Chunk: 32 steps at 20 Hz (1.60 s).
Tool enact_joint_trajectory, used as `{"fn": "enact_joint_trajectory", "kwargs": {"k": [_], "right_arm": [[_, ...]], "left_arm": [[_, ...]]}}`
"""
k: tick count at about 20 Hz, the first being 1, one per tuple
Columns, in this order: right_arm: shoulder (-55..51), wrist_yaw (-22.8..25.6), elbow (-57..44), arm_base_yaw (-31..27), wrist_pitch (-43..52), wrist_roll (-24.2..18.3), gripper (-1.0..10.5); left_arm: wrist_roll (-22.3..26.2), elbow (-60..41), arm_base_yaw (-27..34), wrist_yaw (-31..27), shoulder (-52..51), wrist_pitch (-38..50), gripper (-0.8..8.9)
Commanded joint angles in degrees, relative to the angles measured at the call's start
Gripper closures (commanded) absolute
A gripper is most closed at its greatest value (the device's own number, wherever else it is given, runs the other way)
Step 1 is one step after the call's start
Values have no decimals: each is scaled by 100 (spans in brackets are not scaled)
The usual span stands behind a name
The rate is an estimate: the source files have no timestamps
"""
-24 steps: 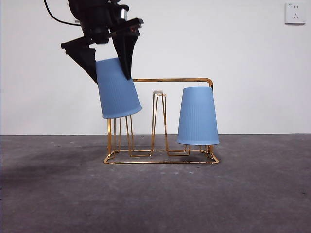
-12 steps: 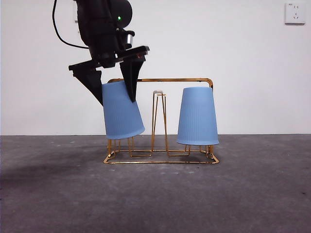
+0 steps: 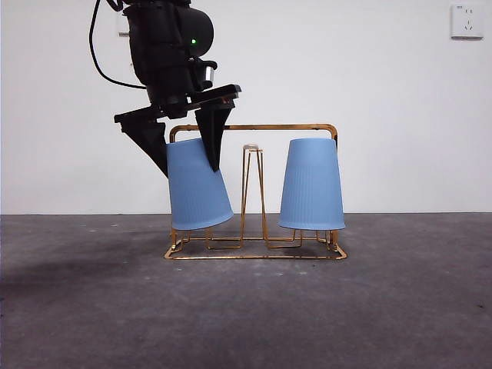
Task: Pick up cup 1,put cup 1 in the cup rack,pick up cup 2,put cup 2 in the cup rack
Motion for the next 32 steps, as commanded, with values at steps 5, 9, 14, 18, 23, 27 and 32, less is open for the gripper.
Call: {"fn": "enact_joint_trajectory", "kwargs": {"k": [5, 9, 14, 18, 23, 27, 32], "right_arm": [[-13, -22, -48, 0, -131, -52, 664], [-13, -24, -48, 0, -131, -50, 664], [-13, -109, -48, 0, -131, -44, 664], [-13, -109, -48, 0, -131, -42, 664], [-13, -107, -48, 0, -129, -44, 664], [-11, -105, -48, 0, -131, -42, 664], [-2, -98, -48, 0, -133, -20, 667]], "left_arm": [[-52, -59, -50, -4, 140, -59, 453], [-50, -59, -50, -2, -96, 35, 340], [-50, -59, -50, 127, -343, 4, 339], [-33, -59, -48, 120, -634, -203, 339], [13, -59, -37, 83, -1381, -225, 340], [291, -59, -46, 146, -2236, -601, 342], [450, -59, -282, 732, -3569, -710, 375]]}}
